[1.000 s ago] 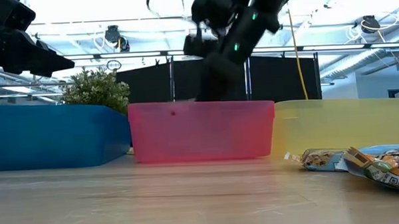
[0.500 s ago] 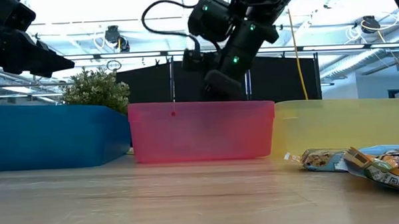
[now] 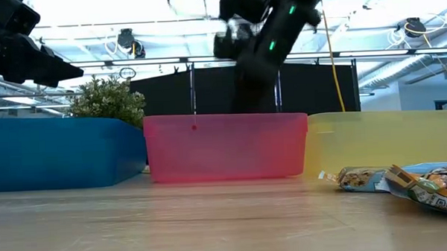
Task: Pick and place Granola Bars by type
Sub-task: Put the yellow granola bar into the yellow bin
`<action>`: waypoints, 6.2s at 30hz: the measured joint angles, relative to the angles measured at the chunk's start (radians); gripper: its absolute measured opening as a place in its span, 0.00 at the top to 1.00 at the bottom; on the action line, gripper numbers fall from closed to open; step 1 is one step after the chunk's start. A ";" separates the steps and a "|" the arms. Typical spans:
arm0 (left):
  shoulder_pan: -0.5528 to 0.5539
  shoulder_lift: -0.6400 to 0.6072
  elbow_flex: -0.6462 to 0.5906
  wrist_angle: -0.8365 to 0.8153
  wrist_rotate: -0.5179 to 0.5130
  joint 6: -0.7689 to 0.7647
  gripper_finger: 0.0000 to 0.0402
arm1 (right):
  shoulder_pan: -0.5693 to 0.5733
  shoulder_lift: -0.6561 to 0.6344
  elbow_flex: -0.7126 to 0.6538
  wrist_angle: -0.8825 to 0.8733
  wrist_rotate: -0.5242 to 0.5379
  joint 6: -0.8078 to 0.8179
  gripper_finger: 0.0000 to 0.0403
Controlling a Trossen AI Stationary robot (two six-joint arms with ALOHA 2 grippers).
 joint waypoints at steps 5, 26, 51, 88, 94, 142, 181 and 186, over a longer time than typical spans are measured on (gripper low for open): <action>0.000 0.000 0.000 0.000 0.000 0.000 0.86 | 0.048 -0.166 0.000 -0.121 0.054 0.105 0.63; 0.000 0.000 0.000 0.003 0.000 -0.031 0.86 | 0.614 -0.119 0.001 -0.238 0.257 0.722 1.00; 0.000 0.000 0.000 -0.002 0.000 -0.049 0.86 | 0.639 0.101 -0.007 -0.232 0.097 0.900 0.65; 0.000 0.000 0.000 -0.009 0.000 -0.043 0.86 | 0.575 -0.056 -0.174 0.058 0.036 0.819 0.88; 0.000 0.000 0.000 -0.009 0.000 -0.043 0.86 | 0.570 -0.217 -0.169 0.022 0.063 0.655 0.88; 0.000 0.000 0.000 0.031 -0.002 -0.003 0.86 | 0.072 -0.522 -0.691 -0.047 0.054 0.166 0.66; 0.000 0.000 0.000 0.029 0.000 -0.035 0.86 | 0.799 0.250 0.538 -0.847 -0.008 1.035 0.99; 0.000 0.000 0.000 0.029 0.000 -0.030 0.86 | 0.810 0.262 0.520 -0.804 0.057 1.097 0.89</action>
